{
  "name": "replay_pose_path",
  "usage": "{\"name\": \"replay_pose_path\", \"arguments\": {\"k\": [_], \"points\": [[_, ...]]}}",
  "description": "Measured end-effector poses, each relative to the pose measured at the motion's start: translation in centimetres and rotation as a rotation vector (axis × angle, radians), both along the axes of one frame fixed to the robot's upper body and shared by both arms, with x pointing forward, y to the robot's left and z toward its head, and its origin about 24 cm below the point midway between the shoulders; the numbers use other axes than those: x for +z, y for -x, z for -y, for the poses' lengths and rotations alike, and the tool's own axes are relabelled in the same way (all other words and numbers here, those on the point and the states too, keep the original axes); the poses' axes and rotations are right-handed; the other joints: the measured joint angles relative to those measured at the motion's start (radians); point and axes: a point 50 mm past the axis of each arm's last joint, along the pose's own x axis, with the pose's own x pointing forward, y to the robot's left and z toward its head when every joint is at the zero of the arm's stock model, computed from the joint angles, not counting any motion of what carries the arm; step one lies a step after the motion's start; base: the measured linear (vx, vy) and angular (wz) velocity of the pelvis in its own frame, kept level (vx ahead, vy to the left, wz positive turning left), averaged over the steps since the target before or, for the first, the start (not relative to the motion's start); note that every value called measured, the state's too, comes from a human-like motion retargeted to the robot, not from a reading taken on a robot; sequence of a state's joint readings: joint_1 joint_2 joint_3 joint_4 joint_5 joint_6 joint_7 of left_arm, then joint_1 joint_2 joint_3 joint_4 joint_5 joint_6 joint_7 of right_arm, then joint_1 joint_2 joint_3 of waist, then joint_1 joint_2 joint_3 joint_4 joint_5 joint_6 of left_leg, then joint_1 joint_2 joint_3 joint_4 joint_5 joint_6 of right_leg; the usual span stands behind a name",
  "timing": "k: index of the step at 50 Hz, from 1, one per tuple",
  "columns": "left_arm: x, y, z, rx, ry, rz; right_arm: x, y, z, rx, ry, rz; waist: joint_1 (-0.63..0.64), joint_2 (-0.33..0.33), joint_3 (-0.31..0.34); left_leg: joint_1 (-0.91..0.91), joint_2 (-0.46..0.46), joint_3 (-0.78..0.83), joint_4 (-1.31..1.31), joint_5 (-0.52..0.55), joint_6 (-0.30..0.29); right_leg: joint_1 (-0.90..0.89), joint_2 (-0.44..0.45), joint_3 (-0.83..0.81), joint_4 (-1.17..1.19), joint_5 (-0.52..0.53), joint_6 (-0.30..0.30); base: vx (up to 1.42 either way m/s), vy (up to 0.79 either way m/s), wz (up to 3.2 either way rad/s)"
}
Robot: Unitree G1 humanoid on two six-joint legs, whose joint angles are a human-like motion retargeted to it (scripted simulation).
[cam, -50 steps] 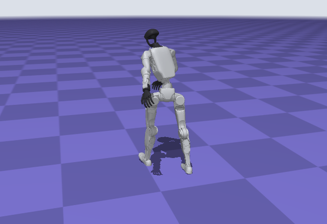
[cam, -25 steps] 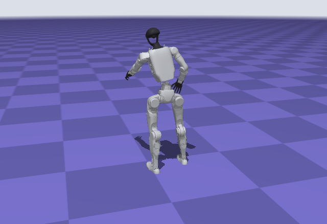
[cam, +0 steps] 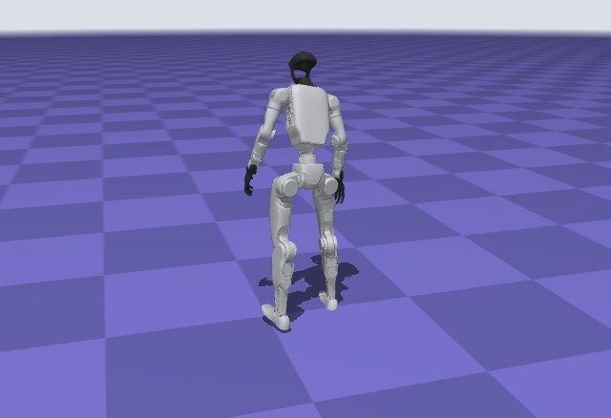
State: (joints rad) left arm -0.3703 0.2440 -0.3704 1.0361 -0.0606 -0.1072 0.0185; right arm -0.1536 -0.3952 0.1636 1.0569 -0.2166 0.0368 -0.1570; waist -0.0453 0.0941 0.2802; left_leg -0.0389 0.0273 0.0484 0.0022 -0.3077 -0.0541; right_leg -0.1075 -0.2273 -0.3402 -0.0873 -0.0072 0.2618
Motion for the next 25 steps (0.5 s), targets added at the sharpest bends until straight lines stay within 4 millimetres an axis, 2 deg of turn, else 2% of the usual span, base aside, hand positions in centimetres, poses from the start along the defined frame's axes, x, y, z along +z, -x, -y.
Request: {"name": "replay_pose_path", "arguments": {"k": [2,5,8,10,13,15,17,19,21,23,25], "points": [[-3.4,4.5,-3.2,0.149,-0.029,-0.193,0.4,-1.7,-0.1,0.141,0.084,-0.08,0.063,-0.006,0.025,-0.032,-0.012,0.032,-0.027,0.028,0.004,0.011,0.009,0.017,0.0,-0.012,0.0,0.23,-0.23,-0.5],[-6.1,11.9,-8.5,0.424,-0.067,-0.425,2.1,-4.8,0.0,0.348,0.232,-0.143,0.166,-0.02,0.066,-0.083,-0.03,0.077,-0.068,0.075,0.002,0.035,0.022,0.051,0.001,-0.032,0.0,0.26,-0.17,-0.67],[-6.4,19.2,-13.4,0.695,-0.109,-0.561,5.1,-8.4,0.4,0.437,0.362,-0.062,0.259,-0.039,0.108,-0.134,-0.041,0.127,-0.089,0.105,-0.003,0.069,0.027,0.092,0.004,-0.057,0.0,0.31,-0.09,-0.76],[-5.8,24.0,-15.8,0.849,-0.142,-0.627,7.6,-10.9,0.5,0.426,0.414,0.055,0.311,-0.055,0.133,-0.168,-0.04,0.164,-0.089,0.107,-0.01,0.09,0.03,0.121,0.008,-0.075,0.0,0.34,-0.05,-0.81],[-4.6,31.0,-17.7,1.038,-0.184,-0.736,11.9,-14.4,0.0,0.329,0.405,0.296,0.368,-0.085,0.155,-0.203,-0.021,0.218,-0.089,0.098,-0.021,0.111,0.041,0.166,0.025,-0.108,0.0,0.37,-0.02,-0.88],[-3.6,35.4,-17.8,1.149,-0.2,-0.821,14.4,-16.0,-0.6,0.255,0.352,0.456,0.396,-0.108,0.155,-0.215,-0.002,0.248,-0.089,0.098,-0.028,0.123,0.052,0.198,0.035,-0.129,0.0,0.39,0.02,-0.95],[-2.9,38.7,-17.4,1.258,-0.195,-0.888,16.4,-17.3,-1.9,0.198,0.269,0.602,0.422,-0.139,0.146,-0.215,0.021,0.272,-0.089,0.112,-0.032,0.131,0.065,0.233,0.042,-0.146,0.0,0.41,0.06,-1.03],[-2.4,40.6,-16.9,1.351,-0.18,-0.915,17.6,-17.9,-3.4,0.174,0.182,0.719,0.447,-0.175,0.127,-0.207,0.044,0.295,-0.089,0.139,-0.035,0.135,0.078,0.269,0.047,-0.156,0.0,0.42,0.1,-1.05],[-2.3,40.9,-16.8,1.416,-0.165,-0.886,18.1,-17.8,-5.0,0.185,0.106,0.805,0.474,-0.212,0.099,-0.194,0.064,0.317,-0.089,0.172,-0.038,0.138,0.088,0.304,0.051,-0.16,0.0,0.43,0.15,-0.98],[-2.6,39.7,-17.2,1.436,-0.151,-0.802,17.9,-17.2,-6.4,0.229,0.045,0.86,0.499,-0.246,0.065,-0.177,0.08,0.337,-0.089,0.2,-0.041,0.14,0.096,0.335,0.052,-0.154,0.0,0.42,0.19,-0.83],[-3.1,36.8,-18.0,1.401,-0.133,-0.679,17.2,-16.0,-7.6,0.299,-0.004,0.882,0.52,-0.277,0.03,-0.16,0.092,0.353,-0.089,0.214,-0.045,0.145,0.101,0.359,0.053,-0.134,0.0,0.41,0.21,-0.61]]}}
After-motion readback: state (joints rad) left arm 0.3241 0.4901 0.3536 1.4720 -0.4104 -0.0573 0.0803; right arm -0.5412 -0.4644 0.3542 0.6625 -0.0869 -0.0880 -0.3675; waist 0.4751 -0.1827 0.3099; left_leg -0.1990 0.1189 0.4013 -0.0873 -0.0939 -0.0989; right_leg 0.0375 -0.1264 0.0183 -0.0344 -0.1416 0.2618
